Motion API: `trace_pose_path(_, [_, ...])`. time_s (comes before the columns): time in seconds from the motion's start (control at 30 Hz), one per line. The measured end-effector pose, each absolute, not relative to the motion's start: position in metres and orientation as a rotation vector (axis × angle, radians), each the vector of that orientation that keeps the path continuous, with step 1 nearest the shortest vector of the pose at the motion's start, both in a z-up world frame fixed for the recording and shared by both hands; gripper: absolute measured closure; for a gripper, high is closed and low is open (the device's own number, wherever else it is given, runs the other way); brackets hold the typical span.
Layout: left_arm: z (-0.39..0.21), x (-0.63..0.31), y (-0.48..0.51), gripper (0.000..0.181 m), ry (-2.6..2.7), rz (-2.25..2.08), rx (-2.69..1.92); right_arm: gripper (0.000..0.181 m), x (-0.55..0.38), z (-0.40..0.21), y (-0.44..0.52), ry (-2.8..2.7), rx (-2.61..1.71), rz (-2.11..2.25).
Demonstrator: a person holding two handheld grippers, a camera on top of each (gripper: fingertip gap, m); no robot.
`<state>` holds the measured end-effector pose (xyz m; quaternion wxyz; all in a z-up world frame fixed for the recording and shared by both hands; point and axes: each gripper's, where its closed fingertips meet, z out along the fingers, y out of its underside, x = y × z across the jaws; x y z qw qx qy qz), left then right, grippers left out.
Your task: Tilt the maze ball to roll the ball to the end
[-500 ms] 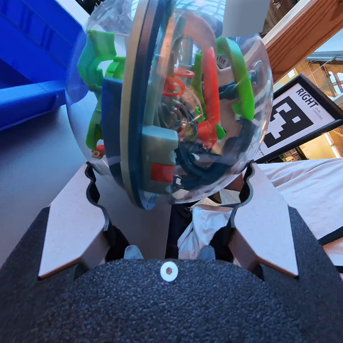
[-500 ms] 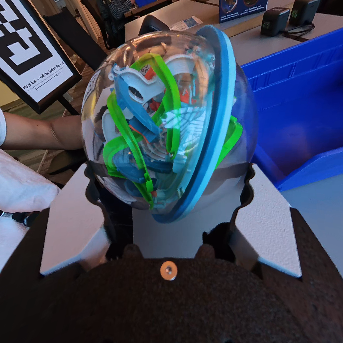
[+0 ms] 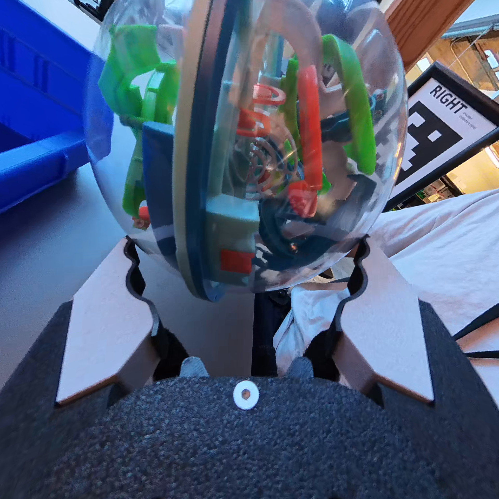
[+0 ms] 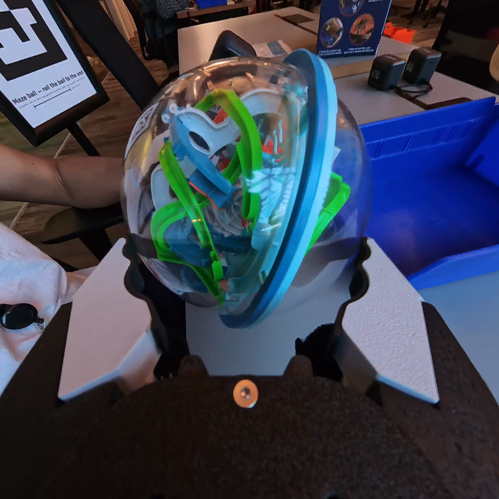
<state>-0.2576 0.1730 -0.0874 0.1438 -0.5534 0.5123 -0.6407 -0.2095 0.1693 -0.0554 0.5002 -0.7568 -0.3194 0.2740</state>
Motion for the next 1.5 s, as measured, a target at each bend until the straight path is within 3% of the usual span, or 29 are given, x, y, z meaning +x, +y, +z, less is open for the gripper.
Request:
trace_pose_path(0.8, [-0.076,-0.267,0.170,0.030,1.586,-1.662,-1.423,0.029,-0.222,-0.035,0.162,-0.876,-1.630,0.515])
trace_pose_path(1.2, [-0.110,-0.264,0.189,0.030,1.716,-1.140,-1.373,0.028,-0.207,-0.090,0.172,-1.111,-1.640,0.220])
trace_pose_path(1.5, [-0.098,-0.269,0.192,0.030,1.715,-0.905,-1.232,0.027,-0.212,-0.076,0.173,-1.177,-1.431,0.066])
